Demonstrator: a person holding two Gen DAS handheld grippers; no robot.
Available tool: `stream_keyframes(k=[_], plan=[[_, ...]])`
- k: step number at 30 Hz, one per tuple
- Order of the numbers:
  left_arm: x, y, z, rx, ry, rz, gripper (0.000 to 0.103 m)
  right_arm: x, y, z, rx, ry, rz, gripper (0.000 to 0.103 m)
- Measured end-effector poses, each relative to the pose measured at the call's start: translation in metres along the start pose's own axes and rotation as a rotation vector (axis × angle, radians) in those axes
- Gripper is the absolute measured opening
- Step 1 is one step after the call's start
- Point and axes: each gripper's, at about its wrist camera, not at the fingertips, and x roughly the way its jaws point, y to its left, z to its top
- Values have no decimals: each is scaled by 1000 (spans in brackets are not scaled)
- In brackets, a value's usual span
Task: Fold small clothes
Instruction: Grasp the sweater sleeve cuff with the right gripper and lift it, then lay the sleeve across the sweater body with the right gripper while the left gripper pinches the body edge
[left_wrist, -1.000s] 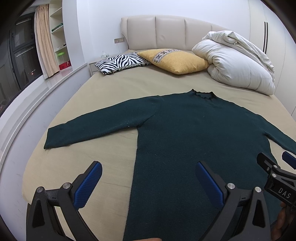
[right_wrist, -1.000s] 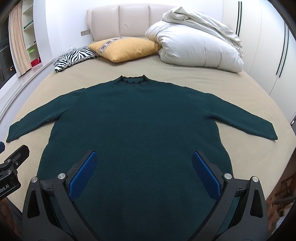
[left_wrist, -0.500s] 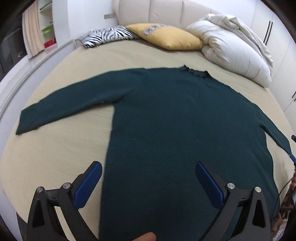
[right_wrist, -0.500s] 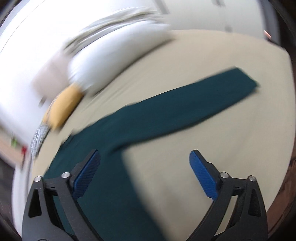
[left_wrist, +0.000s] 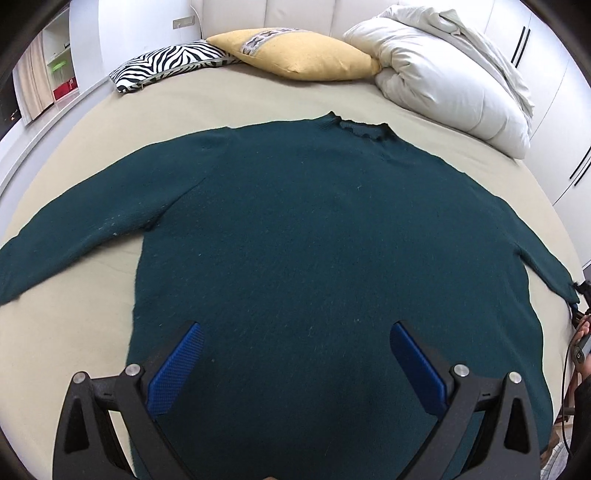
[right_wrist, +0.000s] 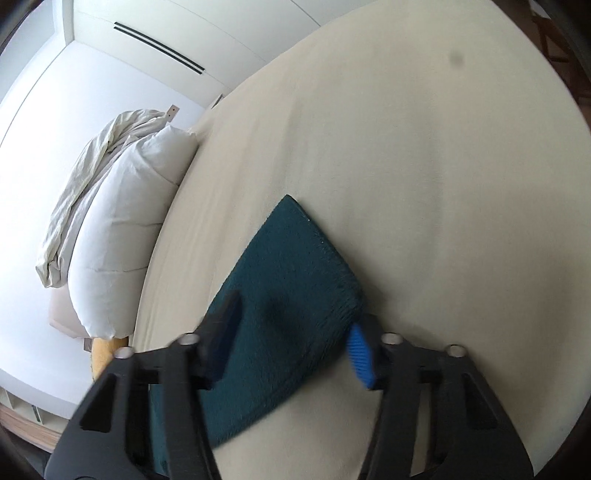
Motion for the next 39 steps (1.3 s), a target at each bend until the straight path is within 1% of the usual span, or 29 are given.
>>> stream_keyframes(k=[2, 4, 6, 8, 10, 11, 13, 14, 16, 18, 20, 21, 24, 25, 26, 27, 28, 29, 31, 32, 34, 35, 37, 38, 39], plan=[[6, 5, 0, -19, 23, -44, 103, 10, 1, 10, -9, 24, -15, 14], [8, 16, 0, -65, 42, -96, 100, 13, 11, 10, -42, 29, -19, 7], [8, 27, 1, -102, 35, -138, 99, 7, 39, -3, -85, 30, -10, 7], [8, 32, 4, -124, 21, -163, 97, -1, 70, -17, -172, 25, 8, 7], [7, 41, 7, -156, 10, -212, 97, -4, 112, -34, -264, 32, 54, 6], [5, 45, 8, -173, 4, -230, 96, -7, 133, -45, -305, 45, 94, 6], [5, 50, 12, -192, -7, -259, 93, -8, 186, -79, -417, 80, 166, 6], [5, 54, 14, -204, -14, -284, 91, -8, 218, -105, -498, 104, 203, 6], [3, 63, 18, -235, -30, -337, 88, -3, 263, -151, -596, 151, 268, 6], [3, 70, 25, -255, -43, -362, 84, 11, 302, -211, -668, 243, 341, 6], [7, 74, 32, -265, -54, -382, 82, 26, 324, -261, -724, 313, 358, 6], [7, 77, 35, -270, -59, -388, 82, 39, 334, -294, -756, 360, 359, 6], [12, 81, 43, -277, -58, -402, 82, 68, 346, -360, -807, 448, 345, 13], [16, 81, 46, -281, -52, -406, 82, 71, 345, -377, -831, 465, 344, 20], [20, 80, 49, -286, -45, -414, 82, 74, 342, -395, -852, 495, 357, 38], [24, 79, 51, -290, -40, -427, 82, 75, 337, -408, -862, 533, 368, 51], [28, 75, 55, -290, -34, -437, 82, 73, 330, -416, -865, 559, 371, 65], [32, 70, 60, -287, -28, -443, 82, 69, 325, -418, -867, 580, 384, 65], [42, 56, 68, -275, -18, -457, 82, 40, 304, -426, -895, 572, 398, 65], [48, 46, 73, -263, -8, -461, 82, 21, 295, -423, -921, 545, 408, 65], [61, 25, 82, -230, 15, -462, 82, -4, 286, -418, -945, 474, 383, 65], [69, 12, 86, -209, 28, -456, 82, -12, 286, -404, -951, 430, 367, 65], [85, -10, 94, -171, 56, -441, 72, -24, 275, -364, -957, 317, 319, 65], [96, -23, 99, -149, 81, -420, 62, -29, 270, -351, -956, 280, 297, 65], [104, -30, 100, -135, 96, -396, 53, -29, 264, -328, -943, 237, 259, 65]])
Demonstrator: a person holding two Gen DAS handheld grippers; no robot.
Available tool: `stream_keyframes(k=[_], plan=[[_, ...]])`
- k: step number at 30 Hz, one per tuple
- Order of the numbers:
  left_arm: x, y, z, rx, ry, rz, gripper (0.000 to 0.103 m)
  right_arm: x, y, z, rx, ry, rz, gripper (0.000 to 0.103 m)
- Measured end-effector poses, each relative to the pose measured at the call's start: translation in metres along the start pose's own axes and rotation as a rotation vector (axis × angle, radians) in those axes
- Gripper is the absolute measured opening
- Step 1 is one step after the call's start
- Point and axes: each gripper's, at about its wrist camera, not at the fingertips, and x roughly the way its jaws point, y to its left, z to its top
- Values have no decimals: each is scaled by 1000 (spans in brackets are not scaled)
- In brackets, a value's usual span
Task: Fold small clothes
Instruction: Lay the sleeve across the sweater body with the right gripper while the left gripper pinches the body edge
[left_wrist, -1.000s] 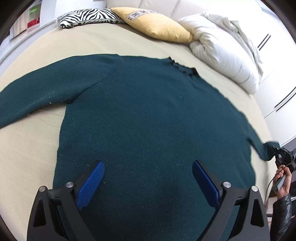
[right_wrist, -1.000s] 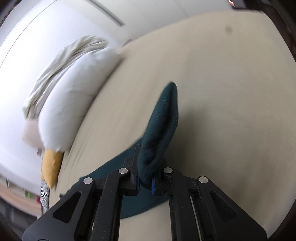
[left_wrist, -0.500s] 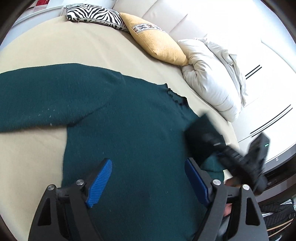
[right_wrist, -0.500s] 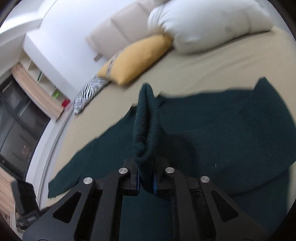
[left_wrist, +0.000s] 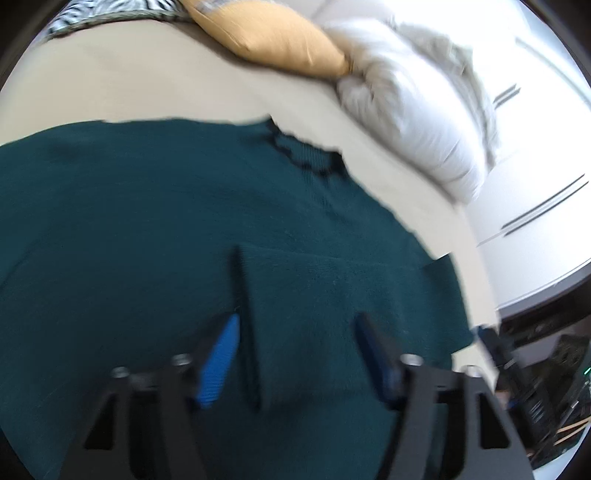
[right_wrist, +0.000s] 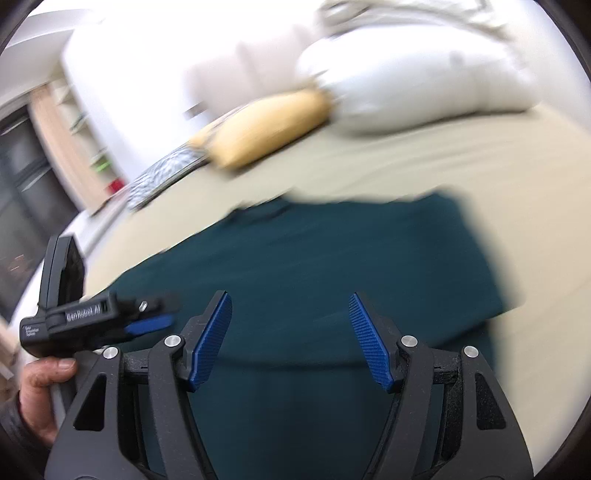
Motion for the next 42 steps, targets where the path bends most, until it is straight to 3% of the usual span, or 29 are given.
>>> stream_keyframes(k=[1, 3, 6, 13, 15, 17, 19, 20, 22, 26, 31, 35, 37, 39, 40, 41, 42], plan=[[10, -4, 3, 11, 8, 38, 47, 0, -19, 18, 26, -9, -35, 65], [16, -8, 6, 37, -4, 98, 22, -4, -64, 35, 114, -15, -90, 65], [11, -7, 10, 54, -16, 92, 12, -4, -118, 52, 211, -16, -121, 64], [-42, 0, 18, 101, -248, 69, 11, 38, -162, 72, 248, 75, -89, 56], [-32, 8, 22, 107, -229, 110, 11, 67, -171, 72, 281, 127, -84, 50], [-17, 27, 23, 75, -190, 134, 11, 86, -170, 68, 294, 164, -72, 34], [-9, 43, 20, 39, -165, 134, 11, 91, -168, 63, 269, 173, -102, 28], [-8, 45, 19, 32, -165, 126, 12, 95, -166, 63, 255, 169, -112, 17], [-11, 43, 17, 40, -174, 130, 11, 104, -162, 63, 234, 175, -147, 8], [-17, 36, 12, 64, -206, 138, 9, 101, -154, 66, 212, 156, -187, 5], [-1, 48, 16, 68, -175, 149, 9, 112, -164, 57, 228, 145, -207, 3], [-2, 48, 17, 77, -171, 150, 9, 110, -162, 58, 220, 124, -213, 5], [-3, 52, 18, 68, -165, 138, 10, 106, -169, 58, 265, 121, -162, 6], [-2, 53, 16, 63, -163, 137, 11, 92, -170, 60, 294, 126, -148, 15], [-3, 53, 16, 64, -165, 138, 11, 86, -168, 61, 285, 127, -154, 25], [-4, 54, 16, 65, -169, 138, 11, 77, -162, 61, 274, 124, -145, 45], [-4, 55, 13, 66, -172, 138, 12, 64, -157, 59, 278, 116, -127, 57]])
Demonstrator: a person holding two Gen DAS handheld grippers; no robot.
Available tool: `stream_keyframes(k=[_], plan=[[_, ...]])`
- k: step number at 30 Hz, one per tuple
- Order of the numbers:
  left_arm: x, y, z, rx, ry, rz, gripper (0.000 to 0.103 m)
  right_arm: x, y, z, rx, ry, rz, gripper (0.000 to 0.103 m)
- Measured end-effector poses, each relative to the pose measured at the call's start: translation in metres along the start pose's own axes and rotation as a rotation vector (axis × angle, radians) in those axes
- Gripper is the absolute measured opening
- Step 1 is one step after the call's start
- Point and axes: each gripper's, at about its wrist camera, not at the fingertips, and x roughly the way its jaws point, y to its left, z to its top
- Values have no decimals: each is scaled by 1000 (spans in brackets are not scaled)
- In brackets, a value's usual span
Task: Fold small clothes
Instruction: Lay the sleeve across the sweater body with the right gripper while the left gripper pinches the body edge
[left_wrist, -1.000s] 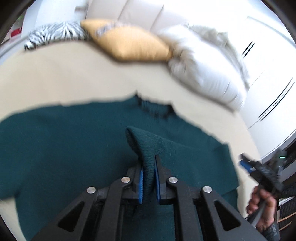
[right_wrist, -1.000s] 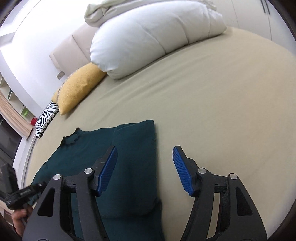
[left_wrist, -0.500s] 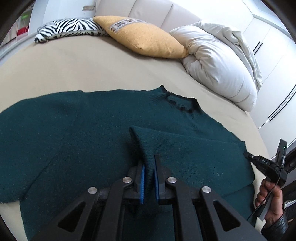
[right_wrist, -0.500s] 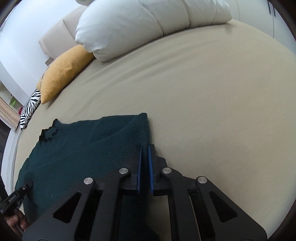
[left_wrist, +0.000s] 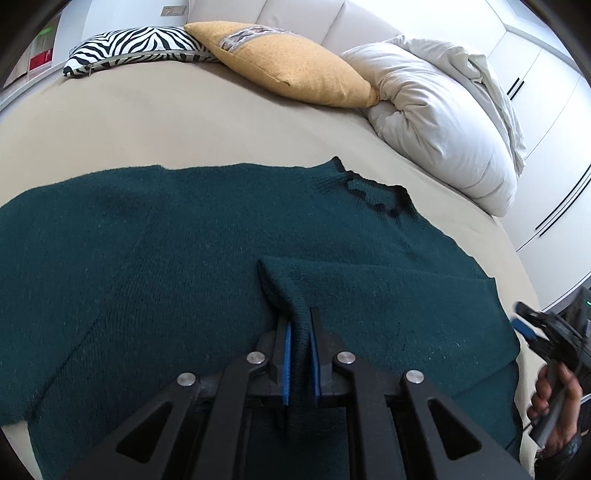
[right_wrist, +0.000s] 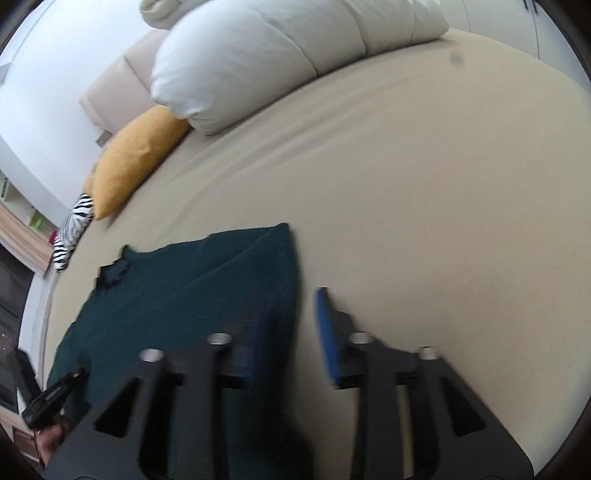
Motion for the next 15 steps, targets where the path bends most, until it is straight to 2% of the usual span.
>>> stream_keyframes(k=[1, 3, 4, 6, 7, 8, 10, 13, 15], plan=[[-1, 0, -4, -4, -2, -1, 12, -6, 1, -4, 7, -2, 3, 68], [-2, 0, -6, -9, -1, -4, 12, -13, 12, -17, -30, 33, -13, 68], [-3, 0, -6, -6, 1, -3, 12, -10, 16, -23, -61, 72, -27, 64], [-4, -1, -7, 0, 5, -2, 11, 2, 28, -38, -170, 124, -83, 43], [-6, -2, -7, 0, 8, -4, 10, 3, 32, -43, -218, 111, -131, 29], [-8, -2, -7, -4, 8, -6, 10, 3, 32, -44, -222, 106, -127, 15], [-13, -4, -7, -11, -3, -11, 9, -1, 26, -39, -163, 106, -80, 10], [-13, -7, -10, 3, -11, 0, 9, -11, 34, -40, -184, 73, -104, 9], [-3, 1, -11, -24, -5, -16, 11, -11, 31, -43, -177, 62, -102, 9]])
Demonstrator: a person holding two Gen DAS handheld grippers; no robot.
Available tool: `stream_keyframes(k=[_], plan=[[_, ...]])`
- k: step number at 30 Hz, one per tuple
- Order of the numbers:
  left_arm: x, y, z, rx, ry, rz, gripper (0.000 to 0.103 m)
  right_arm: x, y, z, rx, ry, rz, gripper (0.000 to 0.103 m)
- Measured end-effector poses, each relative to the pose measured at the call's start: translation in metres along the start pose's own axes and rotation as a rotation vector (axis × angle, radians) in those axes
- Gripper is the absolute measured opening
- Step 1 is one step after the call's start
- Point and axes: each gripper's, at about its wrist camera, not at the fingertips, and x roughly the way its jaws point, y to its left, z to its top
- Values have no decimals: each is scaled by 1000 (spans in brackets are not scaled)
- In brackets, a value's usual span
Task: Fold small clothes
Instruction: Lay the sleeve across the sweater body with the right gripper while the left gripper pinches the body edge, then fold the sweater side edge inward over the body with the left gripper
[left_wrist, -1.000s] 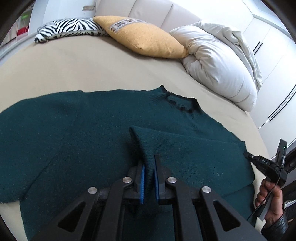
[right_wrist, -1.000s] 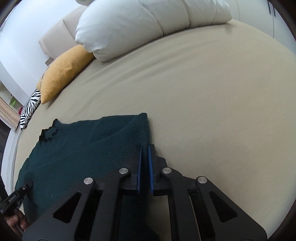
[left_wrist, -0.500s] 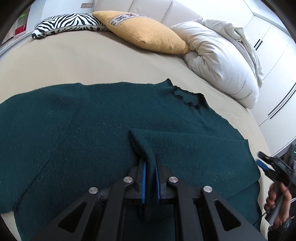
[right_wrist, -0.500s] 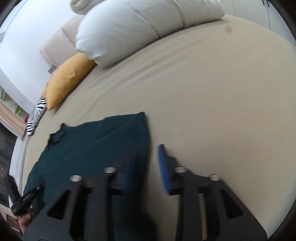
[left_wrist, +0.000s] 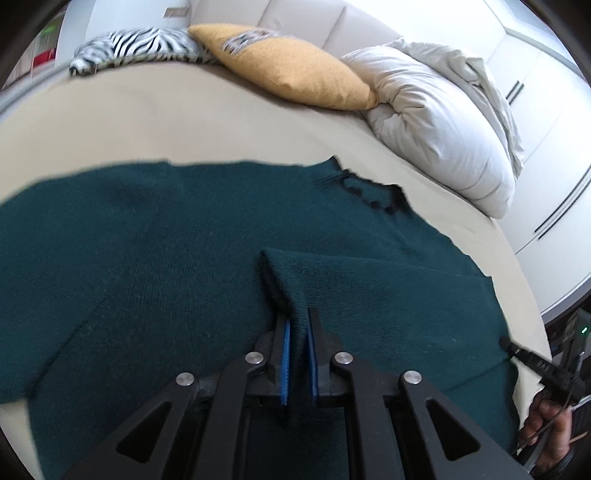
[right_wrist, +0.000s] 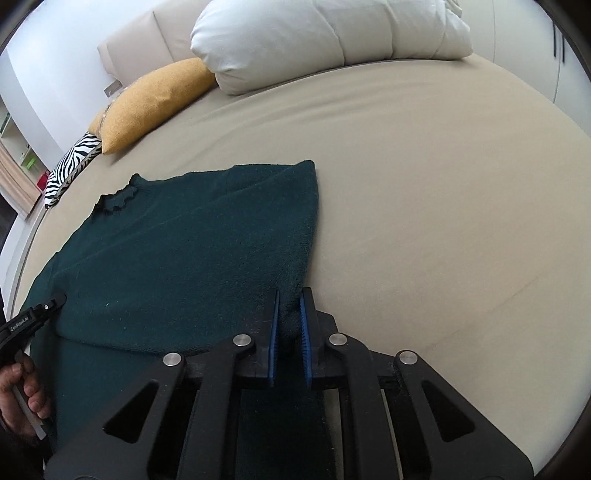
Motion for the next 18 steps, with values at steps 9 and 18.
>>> stream_keyframes(k=[9, 18], plan=[[-40, 18, 4, -94, -26, -50, 47, 2, -21, -5, 41, 2, 54, 31], [-178, 164, -19, -347, -205, 143, 57, -105, 63, -32, -117, -345, 53, 77]])
